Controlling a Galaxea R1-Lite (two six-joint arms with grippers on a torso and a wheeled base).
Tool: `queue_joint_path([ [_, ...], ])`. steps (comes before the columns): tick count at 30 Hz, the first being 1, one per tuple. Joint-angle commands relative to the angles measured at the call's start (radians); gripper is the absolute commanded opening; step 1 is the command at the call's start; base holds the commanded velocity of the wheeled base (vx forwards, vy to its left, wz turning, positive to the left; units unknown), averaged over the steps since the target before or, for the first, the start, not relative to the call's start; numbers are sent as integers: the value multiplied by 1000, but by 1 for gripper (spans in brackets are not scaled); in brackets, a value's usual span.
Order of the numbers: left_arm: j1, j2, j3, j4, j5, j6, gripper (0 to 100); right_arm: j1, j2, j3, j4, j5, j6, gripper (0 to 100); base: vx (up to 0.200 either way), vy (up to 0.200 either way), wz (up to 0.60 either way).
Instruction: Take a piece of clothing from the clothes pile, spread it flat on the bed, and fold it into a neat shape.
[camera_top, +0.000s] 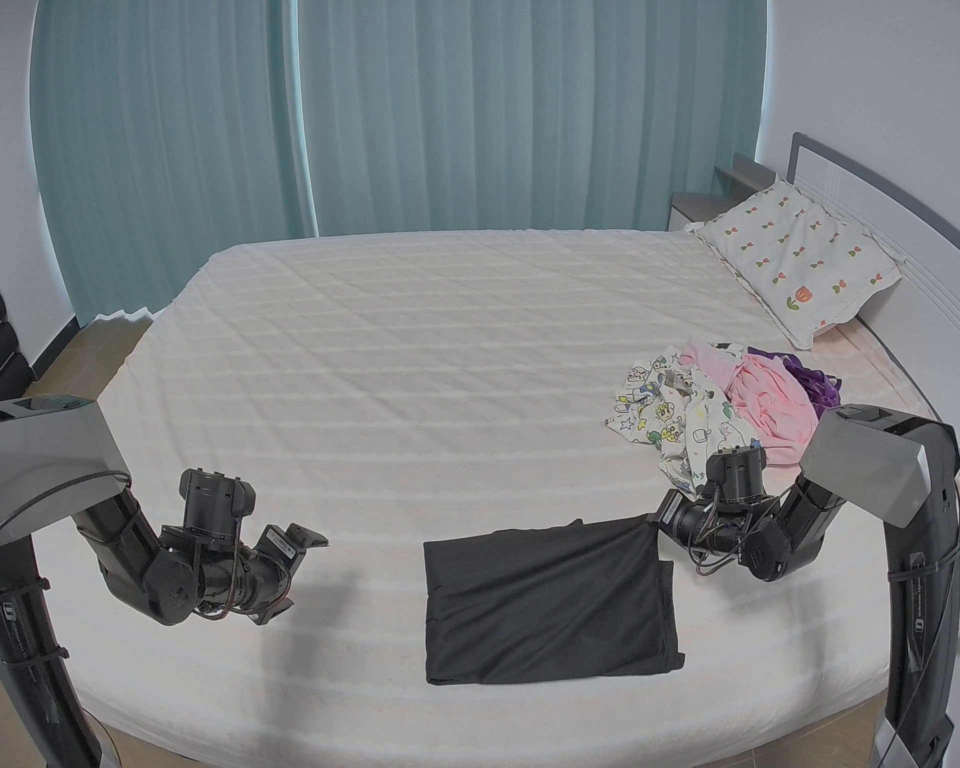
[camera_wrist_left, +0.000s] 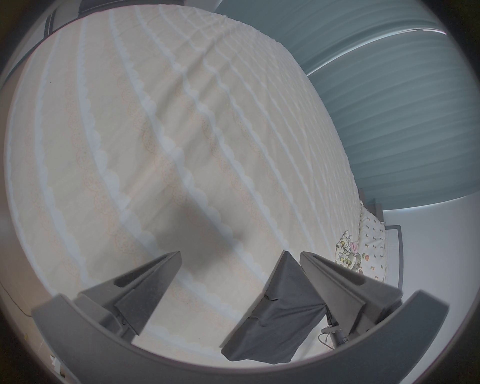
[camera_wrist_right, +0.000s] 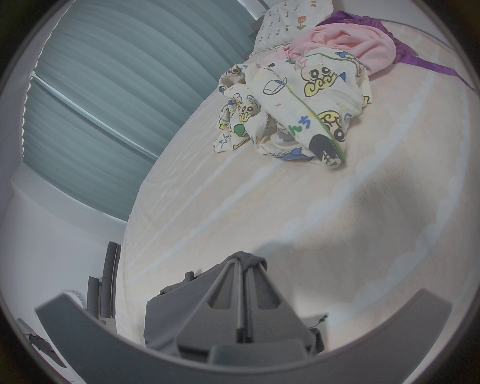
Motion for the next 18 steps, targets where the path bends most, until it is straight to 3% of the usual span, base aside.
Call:
queue_joint_path([
  [1,-1,3,-1,0,1,0,100,-2,13,-3,-1,0,2,0,0,0,0],
  [3,-1,3,-1,0,1,0,100,1,19,0,0,0,-2,0,0,0,0],
  [4,-1,3,-1,0,1,0,100,3,23,0,2,0,-2,100,0,0,0],
  [18,-22,1,22,-74,4,1,100,-7,-140,193,-56,-14,3,100,0,0,0],
])
